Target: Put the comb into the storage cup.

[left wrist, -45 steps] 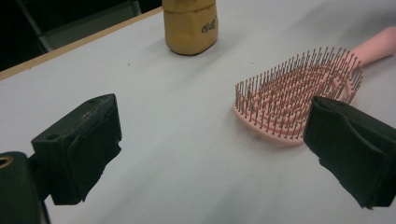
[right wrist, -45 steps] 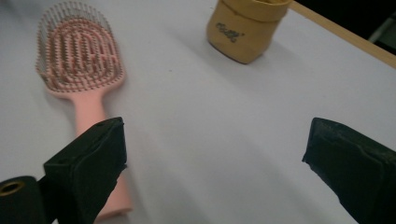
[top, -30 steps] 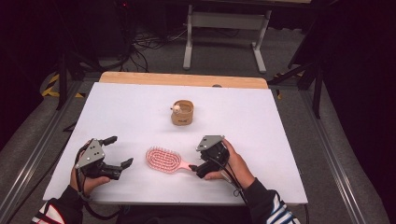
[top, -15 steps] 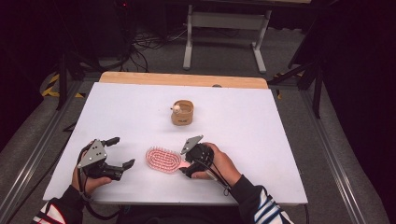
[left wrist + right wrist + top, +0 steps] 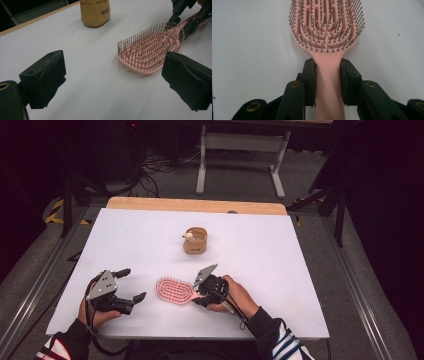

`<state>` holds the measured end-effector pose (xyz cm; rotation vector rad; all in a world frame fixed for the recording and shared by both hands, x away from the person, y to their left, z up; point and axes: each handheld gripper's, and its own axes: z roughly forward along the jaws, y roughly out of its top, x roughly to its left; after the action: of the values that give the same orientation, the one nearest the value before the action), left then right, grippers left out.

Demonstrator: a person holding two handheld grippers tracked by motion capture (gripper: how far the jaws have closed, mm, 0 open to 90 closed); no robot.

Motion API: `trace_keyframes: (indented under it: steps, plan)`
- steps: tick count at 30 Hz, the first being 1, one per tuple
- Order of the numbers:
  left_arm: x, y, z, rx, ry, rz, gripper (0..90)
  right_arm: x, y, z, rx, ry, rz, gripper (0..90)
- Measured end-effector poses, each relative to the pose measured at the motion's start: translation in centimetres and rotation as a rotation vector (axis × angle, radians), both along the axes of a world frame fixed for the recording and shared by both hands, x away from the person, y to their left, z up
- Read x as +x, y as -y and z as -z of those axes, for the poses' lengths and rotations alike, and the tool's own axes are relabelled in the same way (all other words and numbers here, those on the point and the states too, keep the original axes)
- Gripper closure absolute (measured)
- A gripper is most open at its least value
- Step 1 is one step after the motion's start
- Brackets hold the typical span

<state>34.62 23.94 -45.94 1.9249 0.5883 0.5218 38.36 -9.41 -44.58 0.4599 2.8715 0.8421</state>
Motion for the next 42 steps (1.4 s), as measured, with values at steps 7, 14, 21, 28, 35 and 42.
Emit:
trace_keyframes:
  steps: [7,14,21,28,35,42]
  plan:
    - [0.0,-0.1,0.0,-0.004,-0.002,-0.005,7.0,-0.3,0.3,0.2,0.024,0.022,-0.005,69.7]
    - [0.1,0.0,0.0,-0.019,-0.009,-0.008,7.8,-0.6,1.5,-0.3,0.082,0.083,0.02,69.8]
    - [0.2,0.0,-0.1,-0.012,-0.003,-0.016,8.0,-0.7,3.3,-1.7,0.192,0.197,0.109,69.8]
    - [0.4,-0.4,-0.1,-0.033,-0.013,-0.017,8.1,-0.5,4.7,-2.6,0.284,0.291,0.197,69.8]
    - [0.4,-0.1,-0.4,-0.038,-0.015,-0.012,8.8,-0.8,6.1,-3.2,0.36,0.351,0.266,69.8]
    - [0.6,0.0,-0.2,-0.028,-0.029,-0.004,8.8,-0.8,6.7,-3.3,0.381,0.386,0.292,69.8]
